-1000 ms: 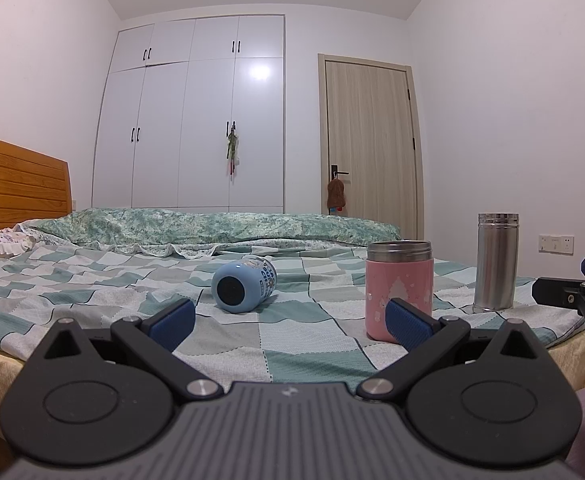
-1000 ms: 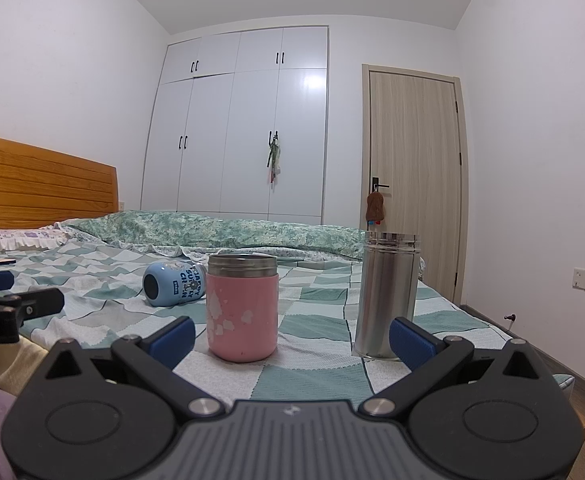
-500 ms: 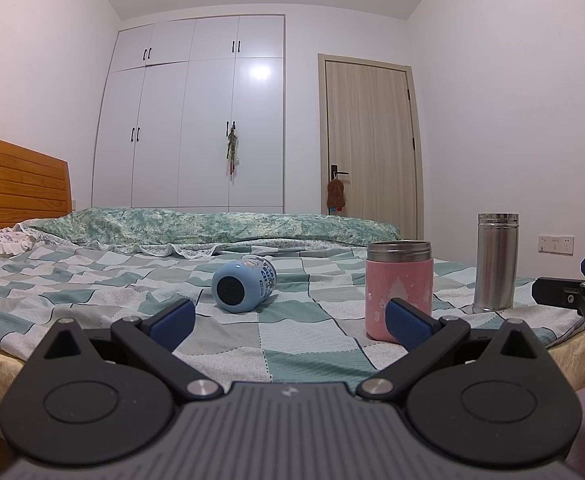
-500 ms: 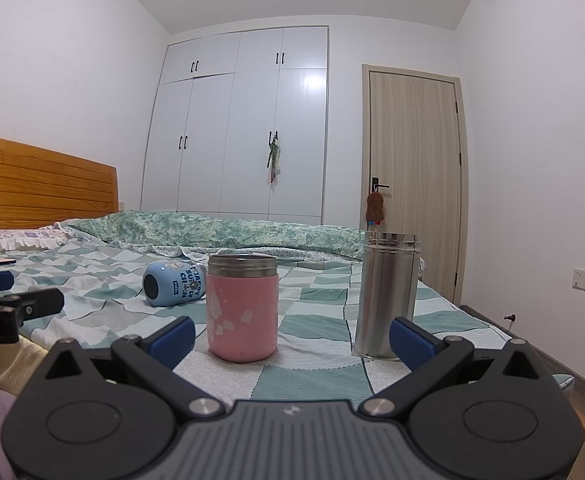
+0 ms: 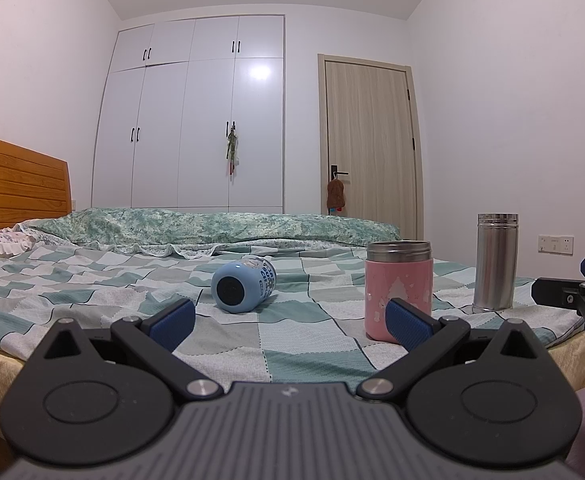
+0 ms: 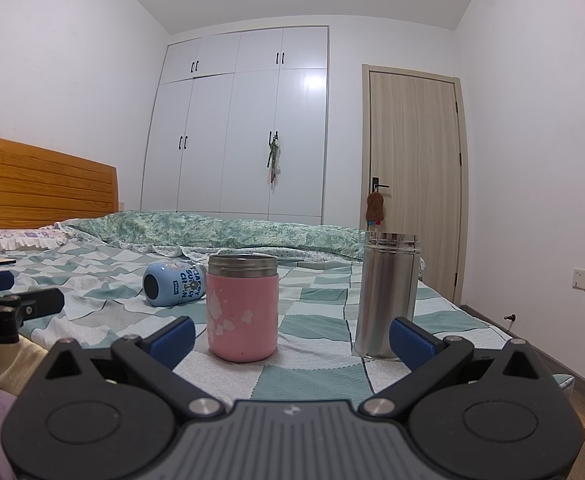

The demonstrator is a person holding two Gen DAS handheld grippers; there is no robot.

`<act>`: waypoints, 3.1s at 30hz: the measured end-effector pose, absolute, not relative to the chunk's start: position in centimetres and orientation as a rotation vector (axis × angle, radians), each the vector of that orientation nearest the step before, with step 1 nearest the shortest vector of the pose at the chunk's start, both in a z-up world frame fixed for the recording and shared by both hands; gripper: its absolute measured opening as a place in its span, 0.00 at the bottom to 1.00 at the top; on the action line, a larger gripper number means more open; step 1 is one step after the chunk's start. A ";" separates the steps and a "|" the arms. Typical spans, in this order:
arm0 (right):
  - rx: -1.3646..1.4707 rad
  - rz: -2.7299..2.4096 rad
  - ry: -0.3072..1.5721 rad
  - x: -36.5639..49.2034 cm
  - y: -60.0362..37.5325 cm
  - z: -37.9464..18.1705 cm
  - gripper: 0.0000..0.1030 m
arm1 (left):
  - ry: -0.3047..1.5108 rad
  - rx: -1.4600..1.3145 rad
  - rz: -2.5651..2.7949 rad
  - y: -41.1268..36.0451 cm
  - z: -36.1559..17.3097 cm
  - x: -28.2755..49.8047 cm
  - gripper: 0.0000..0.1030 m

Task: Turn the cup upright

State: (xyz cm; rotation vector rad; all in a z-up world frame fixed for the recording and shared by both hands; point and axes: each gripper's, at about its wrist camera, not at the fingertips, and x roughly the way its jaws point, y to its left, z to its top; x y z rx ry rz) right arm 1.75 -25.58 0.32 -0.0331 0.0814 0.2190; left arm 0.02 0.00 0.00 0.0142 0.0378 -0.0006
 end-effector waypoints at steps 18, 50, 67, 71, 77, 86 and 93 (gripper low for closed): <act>-0.033 0.219 0.081 1.8 -25.5 0.4 1.00 | 0.038 0.013 -0.001 0.0 0.0 0.0 1.00; -0.102 0.453 0.030 7.1 -15.3 7.1 1.00 | 0.192 0.115 -0.004 8.2 8.1 5.7 1.00; -0.166 0.520 0.207 21.3 -2.7 6.7 1.00 | 0.424 0.247 0.018 15.8 11.2 18.8 1.00; -0.175 0.512 0.244 24.9 -0.9 6.1 1.00 | 0.460 0.272 0.027 16.1 11.0 21.7 1.00; -0.143 0.493 0.292 29.3 -0.7 4.8 1.00 | 0.506 0.282 0.018 16.0 10.9 26.5 1.00; -0.146 0.517 0.376 34.9 -5.1 4.1 1.00 | 0.618 0.316 -0.044 12.1 9.8 33.6 1.00; -0.216 0.604 0.379 38.4 -7.5 4.5 1.00 | 0.743 0.289 -0.095 9.9 8.5 38.2 1.00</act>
